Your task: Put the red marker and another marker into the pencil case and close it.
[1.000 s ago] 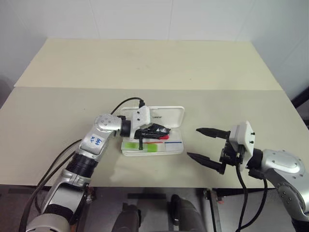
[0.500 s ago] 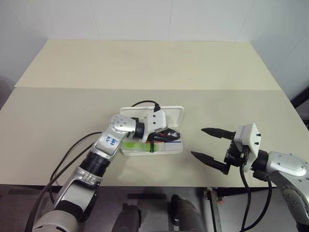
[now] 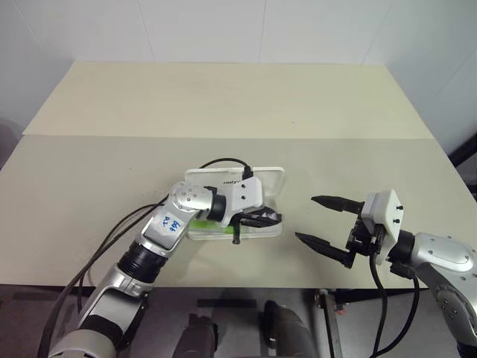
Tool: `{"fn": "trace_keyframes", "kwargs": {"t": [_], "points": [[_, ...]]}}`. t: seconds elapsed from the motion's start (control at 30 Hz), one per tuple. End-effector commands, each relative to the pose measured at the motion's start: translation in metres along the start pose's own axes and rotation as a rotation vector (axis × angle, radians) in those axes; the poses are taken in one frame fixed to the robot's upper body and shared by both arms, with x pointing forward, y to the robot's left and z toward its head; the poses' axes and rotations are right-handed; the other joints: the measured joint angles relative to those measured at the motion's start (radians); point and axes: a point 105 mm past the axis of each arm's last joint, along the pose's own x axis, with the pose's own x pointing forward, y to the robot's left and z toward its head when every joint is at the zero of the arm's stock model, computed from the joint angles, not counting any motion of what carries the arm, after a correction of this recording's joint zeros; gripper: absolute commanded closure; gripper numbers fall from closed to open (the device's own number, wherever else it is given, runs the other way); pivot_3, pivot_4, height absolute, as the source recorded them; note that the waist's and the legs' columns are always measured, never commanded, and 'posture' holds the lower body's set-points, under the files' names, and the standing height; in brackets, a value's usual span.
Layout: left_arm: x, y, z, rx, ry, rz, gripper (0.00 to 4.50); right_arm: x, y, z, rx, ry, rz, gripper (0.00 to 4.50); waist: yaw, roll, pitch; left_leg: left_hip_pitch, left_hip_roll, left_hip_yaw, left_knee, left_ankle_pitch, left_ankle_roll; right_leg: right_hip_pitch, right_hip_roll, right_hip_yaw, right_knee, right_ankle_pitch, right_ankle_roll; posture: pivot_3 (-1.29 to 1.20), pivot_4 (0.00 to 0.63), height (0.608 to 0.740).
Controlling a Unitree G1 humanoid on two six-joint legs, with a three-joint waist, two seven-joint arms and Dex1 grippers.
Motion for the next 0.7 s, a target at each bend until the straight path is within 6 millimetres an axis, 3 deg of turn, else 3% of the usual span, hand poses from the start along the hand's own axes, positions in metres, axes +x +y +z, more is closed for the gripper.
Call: {"fn": "trace_keyframes", "kwargs": {"t": [0.03, 0.1, 0.5, 0.7], "points": [[-0.002, -0.001, 0.004, 0.027, -0.004, 0.015, 4.10, 0.003, 0.001, 0.007, -0.030, -0.029, 0.003, 0.00, 0.000, 0.000, 0.000, 0.000, 0.000, 0.000, 0.000, 0.000, 0.000, 0.000, 0.000, 0.000, 0.000, 0.000, 0.000, 0.00, 0.150, 0.740], [-0.002, 0.000, 0.004, 0.027, -0.002, 0.021, 4.10, 0.003, 0.000, 0.007, -0.032, -0.030, 0.004, 0.00, 0.000, 0.000, 0.000, 0.000, 0.000, 0.000, 0.000, 0.000, 0.000, 0.000, 0.000, 0.000, 0.000, 0.000, 0.000, 0.00, 0.150, 0.740], [0.001, 0.006, 0.006, 0.031, -0.017, 0.042, 0.08, 0.005, -0.003, 0.007, -0.039, -0.030, -0.003, 0.00, 0.000, 0.000, 0.000, 0.000, 0.000, 0.000, 0.000, 0.000, 0.000, 0.000, 0.000, 0.000, 0.001, 0.000, 0.000, 0.00, 0.150, 0.740], [0.000, 0.001, 0.017, 0.050, -0.058, 0.028, 0.01, 0.005, -0.004, 0.008, -0.044, -0.028, -0.005, 0.00, 0.000, 0.000, 0.000, 0.000, 0.000, 0.000, 0.000, 0.000, 0.000, 0.000, 0.000, 0.000, 0.001, 0.000, 0.000, 0.00, 0.150, 0.740]]}}
